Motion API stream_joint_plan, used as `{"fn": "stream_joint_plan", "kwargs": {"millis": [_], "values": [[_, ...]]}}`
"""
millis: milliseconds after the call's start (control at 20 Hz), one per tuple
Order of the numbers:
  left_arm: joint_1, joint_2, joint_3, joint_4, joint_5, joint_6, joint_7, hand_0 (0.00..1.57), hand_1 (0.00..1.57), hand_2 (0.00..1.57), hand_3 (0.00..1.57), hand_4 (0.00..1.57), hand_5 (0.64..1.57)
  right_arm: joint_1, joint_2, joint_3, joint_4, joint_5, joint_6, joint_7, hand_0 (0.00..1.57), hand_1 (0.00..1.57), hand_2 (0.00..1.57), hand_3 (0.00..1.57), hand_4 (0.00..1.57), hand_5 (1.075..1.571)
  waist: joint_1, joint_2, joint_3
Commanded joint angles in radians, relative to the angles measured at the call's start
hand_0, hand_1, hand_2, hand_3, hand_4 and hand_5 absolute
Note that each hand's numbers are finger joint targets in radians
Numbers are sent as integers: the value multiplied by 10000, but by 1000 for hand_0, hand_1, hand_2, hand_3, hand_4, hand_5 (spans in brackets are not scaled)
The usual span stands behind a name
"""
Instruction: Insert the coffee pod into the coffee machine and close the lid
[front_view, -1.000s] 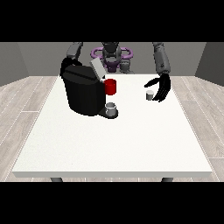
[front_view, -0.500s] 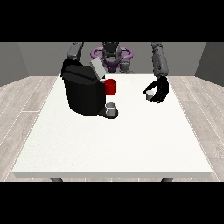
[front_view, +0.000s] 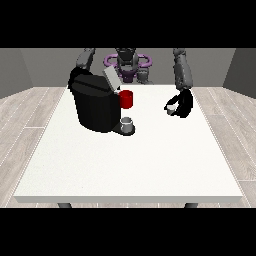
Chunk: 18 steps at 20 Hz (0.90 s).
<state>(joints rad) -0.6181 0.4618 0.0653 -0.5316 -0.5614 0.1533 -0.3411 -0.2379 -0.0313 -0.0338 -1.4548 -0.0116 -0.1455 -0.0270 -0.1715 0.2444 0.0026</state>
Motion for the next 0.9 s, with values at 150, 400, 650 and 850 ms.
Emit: {"fn": "stream_joint_plan", "kwargs": {"millis": [150, 400, 650, 850], "values": [[-433, 47, 211, 409, -70, 33, -800, 1317, 1317, 1430, 1407, 548, 1571, 84, 299, 27, -56, -69, -376, -238, 0, 0, 0, 0, 429, 1571, 15, 260, -31], [-1002, -447, -441, -544, -207, -1423, -86, 1400, 1400, 1423, 1364, 595, 1571, 126, -220, -458, 1221, -363, 166, -42, 0, 0, 0, 0, 493, 1571, 428, -1223, -19], [-1451, 373, -90, -692, 95, -2528, -553, 1243, 1243, 1327, 1315, 535, 1571, 540, -179, -362, 1361, -279, 287, -673, 0, 0, 0, 0, 443, 1571, 354, -1278, -23], [-2054, -178, -368, -939, -290, -2382, 571, 1256, 1256, 1331, 1292, 545, 1571, -42, -42, -222, 1405, -394, 340, -89, 0, 0, 0, 0, 492, 1571, 208, -1627, -23]]}}
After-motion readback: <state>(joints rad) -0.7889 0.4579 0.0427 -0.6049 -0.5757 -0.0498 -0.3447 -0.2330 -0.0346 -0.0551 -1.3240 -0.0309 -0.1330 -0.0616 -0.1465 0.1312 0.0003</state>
